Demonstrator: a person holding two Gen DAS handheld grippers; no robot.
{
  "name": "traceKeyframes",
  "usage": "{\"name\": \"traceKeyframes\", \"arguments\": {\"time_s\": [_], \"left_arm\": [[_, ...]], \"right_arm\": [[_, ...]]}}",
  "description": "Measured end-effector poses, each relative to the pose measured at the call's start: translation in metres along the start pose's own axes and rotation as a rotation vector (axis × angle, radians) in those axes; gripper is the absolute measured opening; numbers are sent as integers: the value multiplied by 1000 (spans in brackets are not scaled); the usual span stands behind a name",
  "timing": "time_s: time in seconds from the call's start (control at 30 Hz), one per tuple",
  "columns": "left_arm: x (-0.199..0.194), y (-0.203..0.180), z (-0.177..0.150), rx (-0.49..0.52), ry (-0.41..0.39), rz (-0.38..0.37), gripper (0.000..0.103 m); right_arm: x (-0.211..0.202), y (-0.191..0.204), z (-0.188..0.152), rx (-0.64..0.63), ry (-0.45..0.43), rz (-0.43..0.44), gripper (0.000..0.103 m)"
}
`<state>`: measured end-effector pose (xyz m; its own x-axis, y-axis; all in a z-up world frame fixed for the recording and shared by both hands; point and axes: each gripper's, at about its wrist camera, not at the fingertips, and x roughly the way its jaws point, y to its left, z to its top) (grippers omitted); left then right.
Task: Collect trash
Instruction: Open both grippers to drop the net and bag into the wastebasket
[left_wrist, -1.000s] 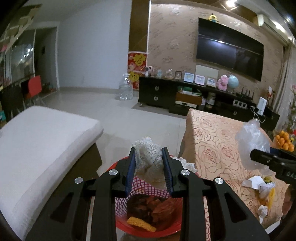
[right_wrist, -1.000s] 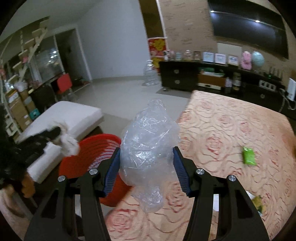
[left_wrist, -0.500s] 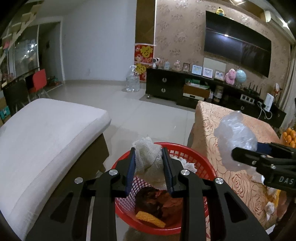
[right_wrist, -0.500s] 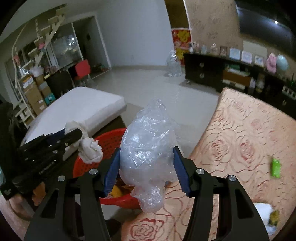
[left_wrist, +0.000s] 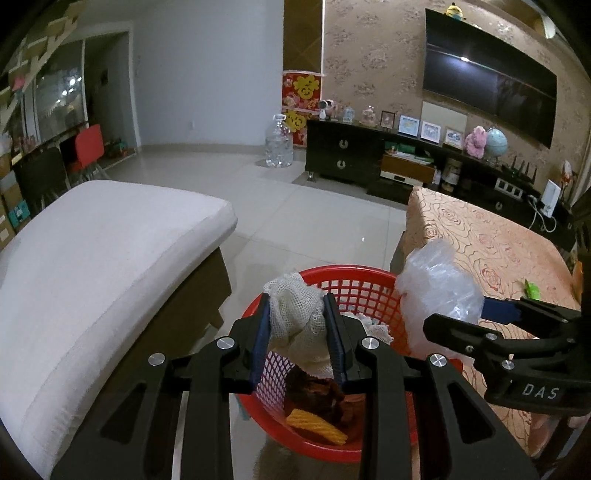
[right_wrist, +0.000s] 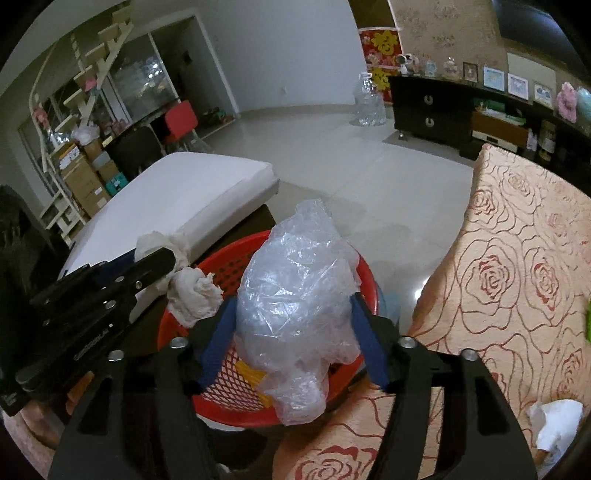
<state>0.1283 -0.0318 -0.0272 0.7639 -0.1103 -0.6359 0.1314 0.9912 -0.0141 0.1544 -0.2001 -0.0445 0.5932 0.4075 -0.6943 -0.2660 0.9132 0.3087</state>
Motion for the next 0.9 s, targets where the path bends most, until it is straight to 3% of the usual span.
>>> {"name": "traceKeyframes", "arguments": {"time_s": [0.17,0.23,0.33,0.57,0.9], "left_arm": [[0,6,0,-40,13,-6,47],[0,8,0,-52,12,-9,62],[-3,10,1,-67,-3,-9,71],[-11,12,3,-90,-53,-23,77],[-17,-7,4,-31,-91,-45,78]], "right_arm": [[-1,-3,0,13,-3,3,75],[-4,-6,-1,20,-5,2,75],[-10,-11,-1,35,-14,-7,76],[-33,-30,-4,76,-64,-53,78],[-77,-67,-16,142,-137,-179,81]]}}
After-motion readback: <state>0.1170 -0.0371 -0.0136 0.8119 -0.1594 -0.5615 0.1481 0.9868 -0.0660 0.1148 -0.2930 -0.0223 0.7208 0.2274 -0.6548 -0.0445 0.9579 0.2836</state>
